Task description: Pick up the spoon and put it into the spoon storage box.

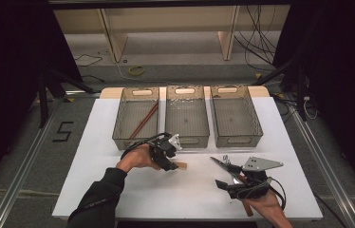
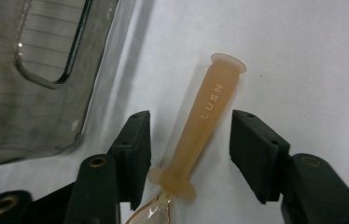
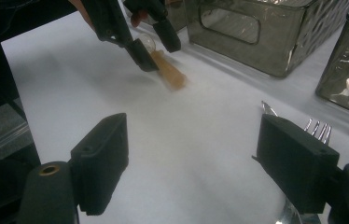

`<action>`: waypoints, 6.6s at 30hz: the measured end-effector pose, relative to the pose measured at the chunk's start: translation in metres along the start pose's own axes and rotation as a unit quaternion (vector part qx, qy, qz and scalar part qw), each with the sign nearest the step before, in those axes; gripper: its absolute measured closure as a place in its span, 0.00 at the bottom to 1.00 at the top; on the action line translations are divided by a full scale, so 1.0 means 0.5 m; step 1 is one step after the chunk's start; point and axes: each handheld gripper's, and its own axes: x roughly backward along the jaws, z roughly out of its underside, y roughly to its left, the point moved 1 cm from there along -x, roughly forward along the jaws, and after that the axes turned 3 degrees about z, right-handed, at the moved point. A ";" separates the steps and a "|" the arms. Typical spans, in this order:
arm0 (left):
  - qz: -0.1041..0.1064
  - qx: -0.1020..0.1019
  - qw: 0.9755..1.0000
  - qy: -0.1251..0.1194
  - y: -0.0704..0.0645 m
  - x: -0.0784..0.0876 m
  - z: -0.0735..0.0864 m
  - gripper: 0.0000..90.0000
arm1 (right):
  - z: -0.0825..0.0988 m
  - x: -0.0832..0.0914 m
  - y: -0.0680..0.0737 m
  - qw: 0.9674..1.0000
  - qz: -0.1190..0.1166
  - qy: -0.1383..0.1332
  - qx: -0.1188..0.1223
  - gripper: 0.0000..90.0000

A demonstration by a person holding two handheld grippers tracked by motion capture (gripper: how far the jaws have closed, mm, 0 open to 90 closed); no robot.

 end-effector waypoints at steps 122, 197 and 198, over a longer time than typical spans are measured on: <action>-0.082 0.173 0.962 -0.193 0.103 0.192 -0.082 0.85 | 0.000 0.009 -0.004 1.000 0.006 -0.004 -0.006 0.29; -0.092 0.262 0.932 -0.231 0.172 0.134 -0.082 0.48 | 0.003 0.012 -0.005 1.000 0.005 -0.002 -0.008 0.29; -0.092 0.264 0.932 -0.232 0.170 0.139 -0.076 0.46 | 0.003 0.012 -0.005 1.000 0.006 -0.002 -0.009 0.29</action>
